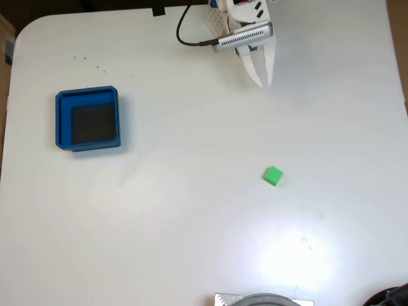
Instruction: Pick up green cube and drop it in the blue box
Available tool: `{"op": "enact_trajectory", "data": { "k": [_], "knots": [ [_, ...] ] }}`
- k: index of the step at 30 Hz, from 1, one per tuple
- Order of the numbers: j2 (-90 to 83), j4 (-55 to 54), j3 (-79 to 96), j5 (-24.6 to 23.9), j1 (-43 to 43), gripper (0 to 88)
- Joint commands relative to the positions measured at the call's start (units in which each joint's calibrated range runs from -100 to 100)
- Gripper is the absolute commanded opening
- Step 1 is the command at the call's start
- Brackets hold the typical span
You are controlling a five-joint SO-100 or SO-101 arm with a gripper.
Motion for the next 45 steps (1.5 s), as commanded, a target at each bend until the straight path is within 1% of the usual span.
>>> {"op": "enact_trajectory", "data": {
  "k": [1,19,33,45],
  "knots": [
    [-1.09,-0.9,0.18,4.49,0.63,1.2],
    [0.75,-0.9,-0.18,4.49,0.7,1.2],
    [1.92,-0.9,-4.4,4.49,0.7,1.2],
    [20.65,-0.98,-16.97,4.74,0.7,1.2]
  ]
}}
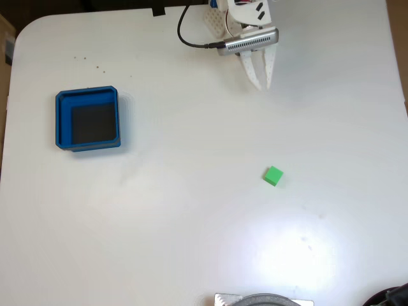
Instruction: Pick up green cube and drop it in the blue box
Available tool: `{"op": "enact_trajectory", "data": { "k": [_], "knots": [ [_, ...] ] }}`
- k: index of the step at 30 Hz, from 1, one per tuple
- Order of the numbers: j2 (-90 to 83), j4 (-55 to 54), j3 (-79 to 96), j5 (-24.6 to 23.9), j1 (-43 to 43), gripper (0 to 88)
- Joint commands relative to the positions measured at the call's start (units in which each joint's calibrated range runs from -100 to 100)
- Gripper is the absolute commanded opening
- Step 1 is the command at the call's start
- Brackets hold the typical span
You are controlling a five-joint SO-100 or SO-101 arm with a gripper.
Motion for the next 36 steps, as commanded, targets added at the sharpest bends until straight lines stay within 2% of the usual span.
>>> {"op": "enact_trajectory", "data": {
  "k": [1,8,24,36],
  "knots": [
    [5.62,-0.98,-8.02,0.1,0.56,1.2],
    [21.67,-0.98,-20.14,0.34,0.56,1.2],
    [45.17,-0.82,-41.51,0.44,0.56,1.2],
    [50.18,-0.73,-48.15,0.54,0.79,1.2]
  ]
}}
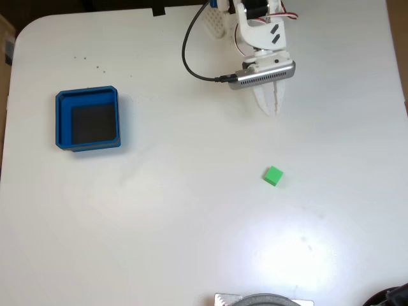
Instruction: Pick up green cube and drop it in the blue box
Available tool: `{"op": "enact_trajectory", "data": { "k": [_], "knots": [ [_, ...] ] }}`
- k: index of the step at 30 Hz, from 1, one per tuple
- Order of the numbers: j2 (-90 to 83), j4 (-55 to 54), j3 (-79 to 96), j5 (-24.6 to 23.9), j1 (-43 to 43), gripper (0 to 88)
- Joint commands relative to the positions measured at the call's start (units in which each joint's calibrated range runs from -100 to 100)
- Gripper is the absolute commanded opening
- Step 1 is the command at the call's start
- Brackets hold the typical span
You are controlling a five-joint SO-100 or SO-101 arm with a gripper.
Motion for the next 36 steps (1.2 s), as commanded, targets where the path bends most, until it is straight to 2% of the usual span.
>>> {"op": "enact_trajectory", "data": {
  "k": [1,4,12,23,30,36],
  "knots": [
    [0.89,-0.65,-6.9,0.2,0.5,1.2],
    [3.49,1.79,-11.93,0.2,0.35,1.2],
    [12.85,21.44,-31.05,0.2,0.58,1.2],
    [30.58,23.73,-47.74,0.24,0.5,1.2],
    [39.61,31.55,-59.59,0.34,0.5,1.2],
    [47.63,33.75,-70.63,4.98,0.42,1.2]
  ]
}}
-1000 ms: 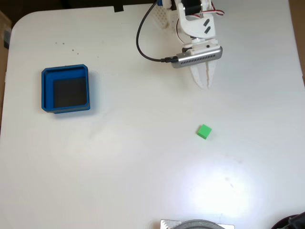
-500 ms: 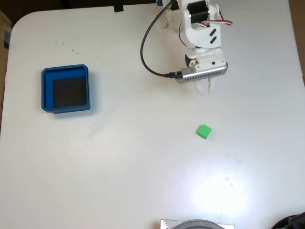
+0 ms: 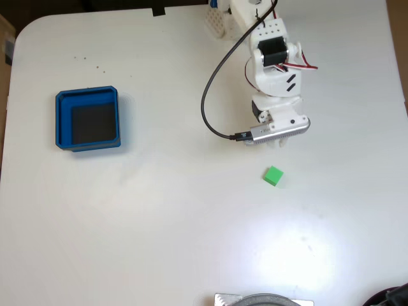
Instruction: Pick up green cube and drop it in the blue box
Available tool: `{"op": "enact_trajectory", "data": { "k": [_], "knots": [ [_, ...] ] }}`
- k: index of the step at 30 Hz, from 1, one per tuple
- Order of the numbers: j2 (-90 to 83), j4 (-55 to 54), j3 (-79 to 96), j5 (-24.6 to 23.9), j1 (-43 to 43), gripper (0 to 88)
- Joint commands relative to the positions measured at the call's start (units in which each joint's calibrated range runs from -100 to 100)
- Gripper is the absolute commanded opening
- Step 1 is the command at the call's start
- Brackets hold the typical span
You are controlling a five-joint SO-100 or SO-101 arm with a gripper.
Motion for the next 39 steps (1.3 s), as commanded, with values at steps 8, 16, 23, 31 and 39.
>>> {"op": "enact_trajectory", "data": {
  "k": [8,16,23,31,39],
  "knots": [
    [10.46,0.66,-17.6,12.01,0.43,1.2],
    [14.89,0.74,-22.63,16.21,0.43,1.2],
    [18.57,0.66,-26.31,16.17,0.43,1.2],
    [18.66,0.74,-25.86,16.17,0.5,1.2],
    [18.66,3.26,-25.86,15.82,0.58,3.3]
  ]
}}
